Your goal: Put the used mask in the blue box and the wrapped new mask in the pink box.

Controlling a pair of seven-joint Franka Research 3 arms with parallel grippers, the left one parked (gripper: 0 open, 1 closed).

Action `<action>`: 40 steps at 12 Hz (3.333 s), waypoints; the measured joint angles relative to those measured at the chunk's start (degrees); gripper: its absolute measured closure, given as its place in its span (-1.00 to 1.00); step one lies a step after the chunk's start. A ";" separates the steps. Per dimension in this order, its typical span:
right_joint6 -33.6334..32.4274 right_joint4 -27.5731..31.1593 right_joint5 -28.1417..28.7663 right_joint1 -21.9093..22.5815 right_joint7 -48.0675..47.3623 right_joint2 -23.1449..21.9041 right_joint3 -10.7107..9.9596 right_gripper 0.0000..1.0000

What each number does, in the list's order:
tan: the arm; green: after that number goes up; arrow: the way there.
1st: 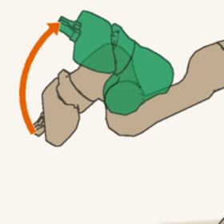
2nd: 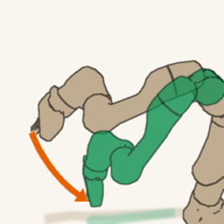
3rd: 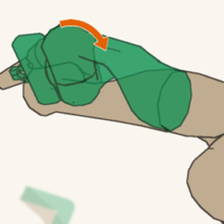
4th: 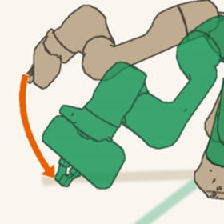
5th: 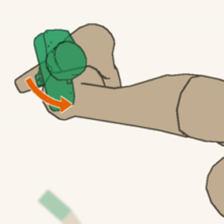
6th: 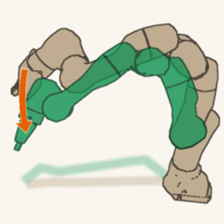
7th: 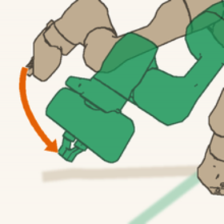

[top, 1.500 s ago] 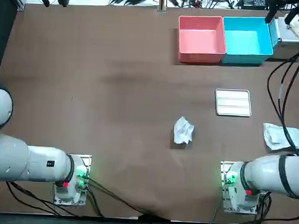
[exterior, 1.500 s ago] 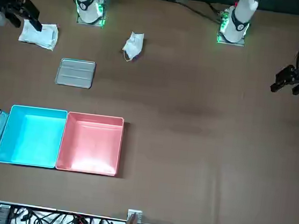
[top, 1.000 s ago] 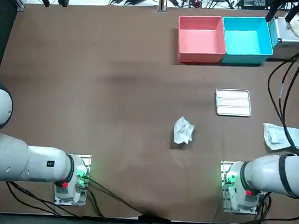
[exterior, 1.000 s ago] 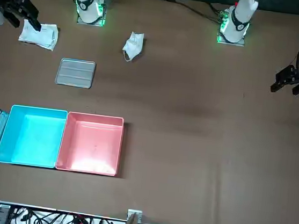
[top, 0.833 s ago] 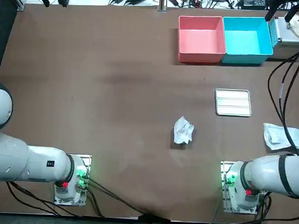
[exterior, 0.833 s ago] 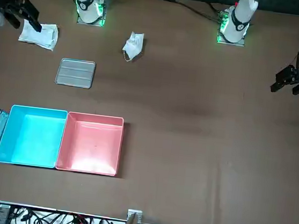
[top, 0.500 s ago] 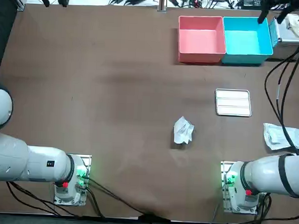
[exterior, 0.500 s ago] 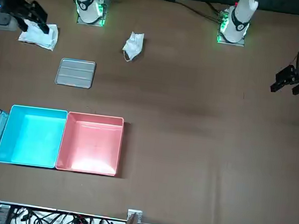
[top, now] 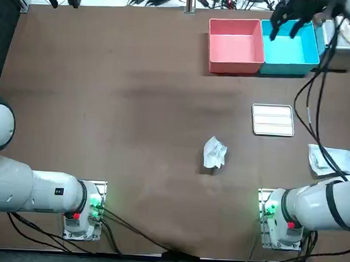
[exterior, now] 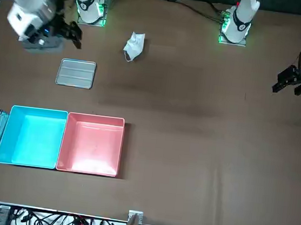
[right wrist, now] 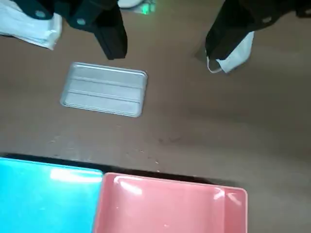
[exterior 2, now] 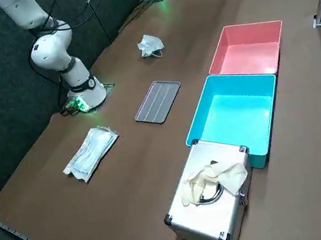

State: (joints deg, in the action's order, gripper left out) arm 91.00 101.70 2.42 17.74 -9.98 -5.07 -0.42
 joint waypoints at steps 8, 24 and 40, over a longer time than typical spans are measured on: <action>12.55 9.26 0.01 12.77 -15.04 4.14 0.17 -1.00; 21.94 9.61 0.00 33.52 -49.12 22.31 0.19 -0.97; 26.65 15.08 0.02 40.49 -55.37 29.61 0.19 -0.41</action>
State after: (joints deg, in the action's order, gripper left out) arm 117.65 116.78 2.44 58.22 -65.35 24.54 -0.22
